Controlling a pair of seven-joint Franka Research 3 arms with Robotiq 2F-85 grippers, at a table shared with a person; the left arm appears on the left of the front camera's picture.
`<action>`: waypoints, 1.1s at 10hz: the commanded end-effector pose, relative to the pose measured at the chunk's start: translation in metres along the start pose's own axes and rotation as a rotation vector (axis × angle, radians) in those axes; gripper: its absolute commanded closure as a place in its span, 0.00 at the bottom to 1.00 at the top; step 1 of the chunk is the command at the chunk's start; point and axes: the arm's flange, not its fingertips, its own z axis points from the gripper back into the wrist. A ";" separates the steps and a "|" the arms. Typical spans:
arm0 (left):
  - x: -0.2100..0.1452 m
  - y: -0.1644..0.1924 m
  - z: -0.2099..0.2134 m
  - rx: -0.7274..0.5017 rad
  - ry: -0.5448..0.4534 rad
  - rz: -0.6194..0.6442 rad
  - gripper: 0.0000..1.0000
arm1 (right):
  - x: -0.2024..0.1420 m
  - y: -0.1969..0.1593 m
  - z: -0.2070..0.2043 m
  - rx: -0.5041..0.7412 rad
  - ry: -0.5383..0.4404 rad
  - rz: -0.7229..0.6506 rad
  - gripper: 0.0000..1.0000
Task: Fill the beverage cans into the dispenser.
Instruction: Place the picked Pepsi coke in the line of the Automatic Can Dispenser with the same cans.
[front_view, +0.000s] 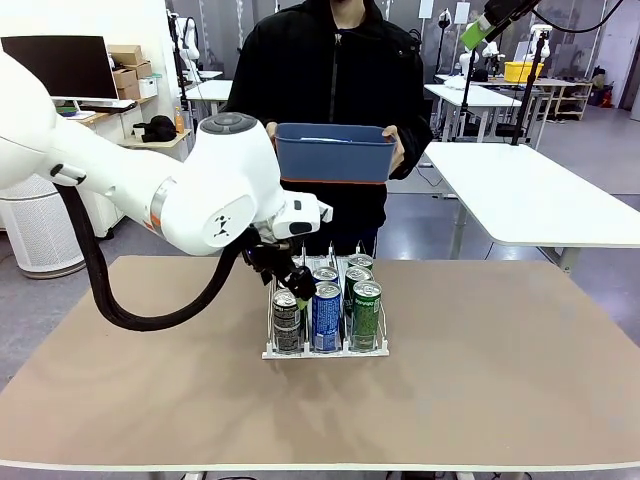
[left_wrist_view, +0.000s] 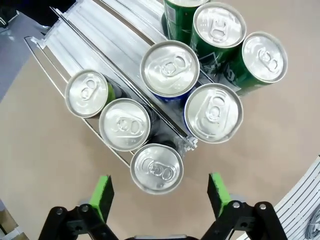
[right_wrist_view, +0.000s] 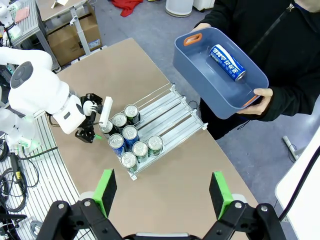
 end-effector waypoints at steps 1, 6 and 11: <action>-0.011 -0.007 0.002 0.003 -0.007 0.018 0.00 | -0.001 -0.001 -0.001 0.004 -0.009 -0.007 0.01; -0.002 -0.001 0.005 0.005 -0.006 0.001 0.00 | -0.001 -0.001 -0.001 0.004 -0.009 -0.007 0.01; -0.002 -0.001 0.005 0.005 -0.006 0.001 0.00 | -0.001 -0.001 -0.001 0.004 -0.009 -0.007 0.01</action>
